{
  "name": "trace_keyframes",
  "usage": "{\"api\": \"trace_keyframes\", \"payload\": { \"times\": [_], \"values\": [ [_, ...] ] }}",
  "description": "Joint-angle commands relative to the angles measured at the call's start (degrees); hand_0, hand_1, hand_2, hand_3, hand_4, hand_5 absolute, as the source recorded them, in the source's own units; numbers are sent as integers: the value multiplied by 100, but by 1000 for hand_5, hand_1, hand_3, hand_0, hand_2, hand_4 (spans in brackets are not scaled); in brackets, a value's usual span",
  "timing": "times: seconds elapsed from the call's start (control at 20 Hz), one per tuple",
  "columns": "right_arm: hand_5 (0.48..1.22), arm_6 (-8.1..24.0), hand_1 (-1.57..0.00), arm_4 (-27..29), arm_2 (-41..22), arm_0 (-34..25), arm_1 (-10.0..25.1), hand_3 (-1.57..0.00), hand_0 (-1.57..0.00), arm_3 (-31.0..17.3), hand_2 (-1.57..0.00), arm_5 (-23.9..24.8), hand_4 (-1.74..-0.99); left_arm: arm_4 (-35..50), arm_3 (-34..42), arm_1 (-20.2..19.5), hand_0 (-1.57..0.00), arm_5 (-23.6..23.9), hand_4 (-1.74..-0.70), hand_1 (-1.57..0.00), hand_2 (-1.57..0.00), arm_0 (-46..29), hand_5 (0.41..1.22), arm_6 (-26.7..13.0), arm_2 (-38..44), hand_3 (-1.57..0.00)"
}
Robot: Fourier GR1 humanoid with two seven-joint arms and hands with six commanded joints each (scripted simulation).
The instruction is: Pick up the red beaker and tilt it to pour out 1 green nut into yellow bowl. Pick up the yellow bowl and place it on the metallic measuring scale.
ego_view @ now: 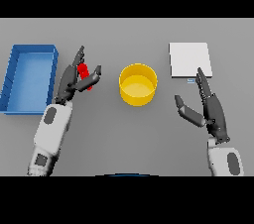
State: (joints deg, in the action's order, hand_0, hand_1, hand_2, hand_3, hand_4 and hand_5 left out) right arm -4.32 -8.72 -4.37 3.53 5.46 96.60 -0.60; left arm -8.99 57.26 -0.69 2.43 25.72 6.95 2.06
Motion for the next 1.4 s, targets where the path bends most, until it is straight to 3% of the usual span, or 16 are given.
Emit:
{"api": "trace_keyframes", "payload": {
  "times": [0.0, 0.05, 0.15, 0.25, 0.3, 0.4, 0.5, 0.55, 0.65, 0.85, 1.15, 1.35],
  "values": [
    [646, -46, 1, -29, -5, 23, -22, 1, 1, -33, 1, 31, -1246, 55, -155, 58, 1, 12, -1303, 1, -6, 17, 719, 211, 63, 1],
    [644, -114, 1, 21, -2, 31, -34, 1, 1, -30, 1, -2, -1244, 84, -295, 63, -4, 26, -1328, -7, -54, 95, 738, 211, 123, -37],
    [645, -78, 1, 20, -4, 84, -15, 1, 1, 80, 1, 6, -1240, 162, -476, 125, -207, 92, -1401, -230, -287, 176, 787, 426, 239, -254],
    [648, -119, 1, -29, -13, 101, -27, 1, 1, 30, 1, 35, -1237, -2, -615, 205, -551, 440, -1471, -588, -662, 269, 943, 379, 237, -728],
    [648, -53, 1, -3, 0, 17, -27, 1, 1, -26, 1, 16, -1239, -138, -663, 205, -755, 565, -1519, -783, -844, 315, 999, 365, 190, -884],
    [648, -49, 1, -23, -3, -25, -24, 1, 1, -25, 1, 32, -1239, -354, -726, 195, -1049, 644, -1589, -1067, -1106, 412, 1079, 341, 58, -1058],
    [650, -76, 1, -11, -22, 10, -18, 1, 1, 71, 1, 12, -1242, -314, -714, 188, -1237, 587, -1636, -1248, -1273, 372, 1130, 471, 40, -1154],
    [647, 1, 1, 83, 14, -64, -38, 1, 1, 41, 1, -14, -1250, -293, -716, 193, -1304, 583, -1597, -1313, -1333, 372, 1148, 463, 46, -1237],
    [644, -43, 1, 63, -17, -1, -65, 1, 1, 67, 1, -8, -1255, -321, -627, 205, -1400, 585, -1542, -1406, -1419, 313, 1174, 411, 16, -1357],
    [644, -80, 1, -36, -45, 80, -63, 1, 1, 44, 1, 33, -1246, 218, -237, 265, -1501, 206, -1660, -1503, -1509, 328, 1150, 514, 205, -1484],
    [650, -232, 1, -160, -120, 82, -92, 1, 1, 47, 1, 78, -1226, 332, 366, 47, -1553, 6, -1720, -1553, -1555, 389, 1131, 163, 18, -1548],
    [660, -324, 1, -240, -72, 63, 20, 1, 1, 49, 1, 113, -1219, 161, 274, -189, -1556, -48, -1724, -1557, -1558, 628, 1135, -32, -142, -1553]
  ]
}}
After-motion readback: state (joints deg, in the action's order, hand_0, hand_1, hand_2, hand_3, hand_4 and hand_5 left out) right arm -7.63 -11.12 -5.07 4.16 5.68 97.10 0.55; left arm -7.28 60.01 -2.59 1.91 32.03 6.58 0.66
